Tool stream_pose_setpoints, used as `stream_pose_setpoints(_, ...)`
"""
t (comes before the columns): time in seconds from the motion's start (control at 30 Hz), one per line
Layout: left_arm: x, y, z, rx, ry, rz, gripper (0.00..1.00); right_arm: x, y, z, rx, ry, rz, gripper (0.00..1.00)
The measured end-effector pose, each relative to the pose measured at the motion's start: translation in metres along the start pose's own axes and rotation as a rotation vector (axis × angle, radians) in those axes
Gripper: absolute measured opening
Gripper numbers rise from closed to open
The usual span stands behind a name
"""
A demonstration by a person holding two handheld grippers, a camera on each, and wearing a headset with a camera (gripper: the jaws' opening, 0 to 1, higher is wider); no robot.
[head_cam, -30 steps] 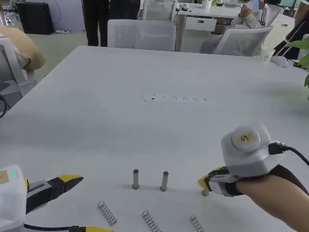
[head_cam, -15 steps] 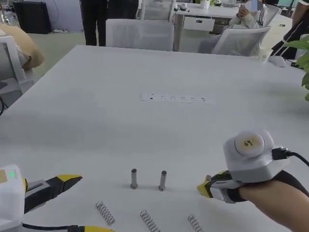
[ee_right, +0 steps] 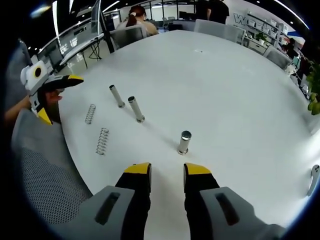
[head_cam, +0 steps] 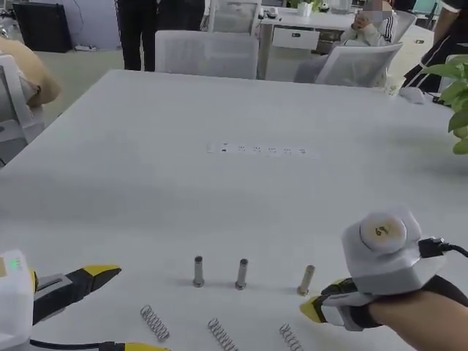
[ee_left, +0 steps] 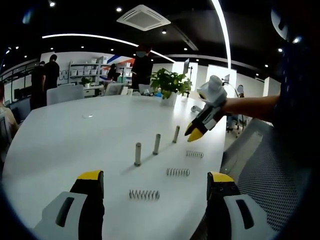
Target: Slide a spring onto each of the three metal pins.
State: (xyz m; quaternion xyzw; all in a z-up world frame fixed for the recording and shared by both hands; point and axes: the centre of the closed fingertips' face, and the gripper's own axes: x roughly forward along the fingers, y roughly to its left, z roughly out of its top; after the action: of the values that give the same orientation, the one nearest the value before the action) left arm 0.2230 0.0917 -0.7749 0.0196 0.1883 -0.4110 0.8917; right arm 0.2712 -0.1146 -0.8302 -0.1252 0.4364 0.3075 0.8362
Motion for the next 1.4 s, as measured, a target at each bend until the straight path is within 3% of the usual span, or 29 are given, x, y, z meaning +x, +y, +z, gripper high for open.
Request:
stream_pose_setpoints(0.17,0.001,-0.001,0.001,0.001,-0.003,-0.006,0.82,0.0,0.018,-0.003,0.012,0.017,0.054,0.23)
stream_pose_setpoints(0.57,0.0,-0.002,0.002,0.0,-0.01,-0.006,0.82,0.012,0.045,-0.008,-0.058,0.092,0.1,0.2)
stream_pose_setpoints(0.77,0.0,-0.001,0.002,-0.004,-0.015,-0.003,0.82,0.019,0.044,-0.014,-0.102,0.15,0.069,0.18)
stream_pose_setpoints(1.4,0.002,-0.001,0.0,0.0,-0.012,-0.01,0.82,0.026,0.045,-0.022,-0.132,0.201,0.034,0.13)
